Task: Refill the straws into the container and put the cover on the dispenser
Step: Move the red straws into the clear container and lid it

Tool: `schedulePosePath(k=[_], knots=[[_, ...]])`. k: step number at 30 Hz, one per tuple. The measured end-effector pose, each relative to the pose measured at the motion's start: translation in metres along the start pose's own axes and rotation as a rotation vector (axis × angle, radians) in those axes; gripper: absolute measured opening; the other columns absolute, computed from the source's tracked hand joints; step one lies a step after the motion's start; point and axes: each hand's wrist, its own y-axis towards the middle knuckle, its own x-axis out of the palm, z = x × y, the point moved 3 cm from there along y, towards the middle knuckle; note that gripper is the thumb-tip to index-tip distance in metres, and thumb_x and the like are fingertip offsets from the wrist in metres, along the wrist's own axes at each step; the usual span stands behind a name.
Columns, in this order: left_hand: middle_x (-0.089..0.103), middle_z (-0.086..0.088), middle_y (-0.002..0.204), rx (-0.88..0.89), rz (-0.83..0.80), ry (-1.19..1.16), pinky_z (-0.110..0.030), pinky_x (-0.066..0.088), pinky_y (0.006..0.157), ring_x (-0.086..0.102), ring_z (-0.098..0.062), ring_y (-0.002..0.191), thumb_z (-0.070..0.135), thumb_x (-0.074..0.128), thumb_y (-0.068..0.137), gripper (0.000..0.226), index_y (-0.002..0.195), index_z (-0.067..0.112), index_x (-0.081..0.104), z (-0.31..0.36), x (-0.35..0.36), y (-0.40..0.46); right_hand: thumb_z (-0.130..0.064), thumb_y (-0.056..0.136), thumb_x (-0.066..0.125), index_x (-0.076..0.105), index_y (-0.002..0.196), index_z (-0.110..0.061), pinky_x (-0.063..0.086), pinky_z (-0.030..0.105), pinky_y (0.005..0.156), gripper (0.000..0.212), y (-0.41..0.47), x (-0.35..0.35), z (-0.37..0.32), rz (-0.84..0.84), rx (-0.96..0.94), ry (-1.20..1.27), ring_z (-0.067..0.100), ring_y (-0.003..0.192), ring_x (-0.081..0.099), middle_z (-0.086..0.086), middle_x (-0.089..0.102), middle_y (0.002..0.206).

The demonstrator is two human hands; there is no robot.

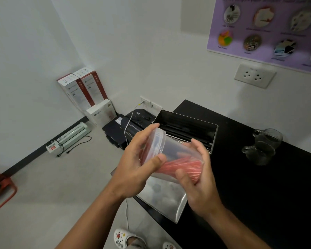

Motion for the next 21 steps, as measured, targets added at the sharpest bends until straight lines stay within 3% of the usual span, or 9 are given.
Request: schedulePosePath(k=[1, 3, 5, 8, 13, 15, 16, 18, 21], knots=[[0.061, 0.0, 0.146, -0.011, 0.002, -0.011, -0.048, 0.054, 0.107, 0.06, -0.026, 0.135, 0.043, 0.07, 0.085, 0.077, 0.156, 0.026, 0.047, 0.001, 0.001, 0.0, -0.065, 0.087, 0.068, 0.034, 0.153, -0.036, 0.052, 0.018, 0.097, 0.08, 0.001, -0.002, -0.003, 0.006, -0.118, -0.071, 0.009, 0.129, 0.061, -0.011, 0.054, 0.146], [0.066, 0.009, 0.139, -0.028, 0.0, -0.031, -0.032, 0.056, 0.098, 0.064, -0.018, 0.13, 0.044, 0.069, 0.085, 0.074, 0.154, 0.027, 0.05, 0.003, 0.004, -0.001, -0.063, 0.089, 0.067, 0.037, 0.151, -0.019, 0.05, 0.023, 0.102, 0.082, 0.004, -0.005, -0.006, 0.015, -0.285, -0.169, 0.018, 0.134, 0.056, 0.002, 0.048, 0.148], [0.069, 0.012, 0.133, -0.052, 0.002, -0.083, -0.03, 0.058, 0.092, 0.067, -0.014, 0.123, 0.045, 0.068, 0.084, 0.071, 0.151, 0.027, 0.052, 0.006, 0.008, -0.003, -0.061, 0.091, 0.066, 0.043, 0.143, -0.009, 0.051, 0.034, 0.103, 0.077, 0.006, -0.006, -0.009, 0.033, -0.411, -0.26, 0.032, 0.133, 0.055, 0.016, 0.048, 0.144], [0.067, 0.01, 0.135, -0.05, 0.016, -0.075, -0.033, 0.059, 0.094, 0.066, -0.015, 0.126, 0.046, 0.068, 0.084, 0.072, 0.152, 0.029, 0.051, 0.008, 0.01, -0.007, -0.057, 0.092, 0.067, 0.053, 0.131, -0.01, 0.053, 0.038, 0.099, 0.062, 0.004, -0.006, -0.009, 0.072, -0.44, -0.249, 0.035, 0.126, 0.058, 0.015, 0.053, 0.137], [0.056, -0.004, 0.147, -0.02, 0.001, 0.023, -0.056, 0.053, 0.109, 0.056, -0.025, 0.137, 0.05, 0.069, 0.084, 0.078, 0.156, 0.032, 0.045, 0.012, 0.015, -0.009, -0.036, 0.091, 0.066, 0.06, 0.131, -0.018, 0.058, 0.028, 0.086, 0.044, -0.001, 0.001, -0.003, 0.206, -0.081, 0.138, 0.023, 0.112, 0.07, 0.002, 0.067, 0.126], [0.053, -0.002, 0.147, 0.014, 0.003, 0.079, -0.055, 0.054, 0.106, 0.056, -0.026, 0.135, 0.049, 0.07, 0.085, 0.078, 0.157, 0.034, 0.043, 0.013, 0.017, -0.01, -0.042, 0.088, 0.065, 0.066, 0.123, -0.02, 0.06, 0.036, 0.078, 0.042, 0.001, 0.004, 0.0, 0.25, 0.147, 0.314, 0.028, 0.1, 0.074, 0.013, 0.072, 0.117], [0.051, -0.001, 0.147, 0.038, -0.004, 0.116, -0.053, 0.056, 0.104, 0.056, -0.026, 0.134, 0.049, 0.07, 0.086, 0.079, 0.158, 0.033, 0.042, 0.013, 0.017, -0.01, -0.046, 0.086, 0.065, 0.068, 0.122, -0.019, 0.061, 0.045, 0.079, 0.045, 0.003, 0.006, 0.001, 0.248, 0.276, 0.388, 0.035, 0.099, 0.074, 0.02, 0.072, 0.116], [0.046, 0.003, 0.15, 0.084, -0.048, 0.214, -0.05, 0.058, 0.101, 0.055, -0.026, 0.134, 0.048, 0.071, 0.087, 0.082, 0.16, 0.032, 0.038, 0.011, 0.016, -0.009, -0.047, 0.089, 0.063, 0.072, 0.125, -0.01, 0.055, 0.063, 0.096, 0.052, 0.007, 0.009, 0.005, 0.168, 0.517, 0.52, 0.05, 0.113, 0.069, 0.032, 0.069, 0.123], [0.039, 0.012, 0.153, 0.112, -0.13, 0.354, -0.042, 0.058, 0.102, 0.05, -0.02, 0.138, 0.053, 0.072, 0.085, 0.09, 0.163, 0.033, 0.032, 0.007, 0.012, -0.008, -0.053, 0.094, 0.054, 0.075, 0.124, -0.009, 0.049, 0.064, 0.106, 0.057, 0.01, 0.004, 0.007, 0.026, 0.724, 0.558, 0.051, 0.123, 0.064, 0.03, 0.07, 0.127]])
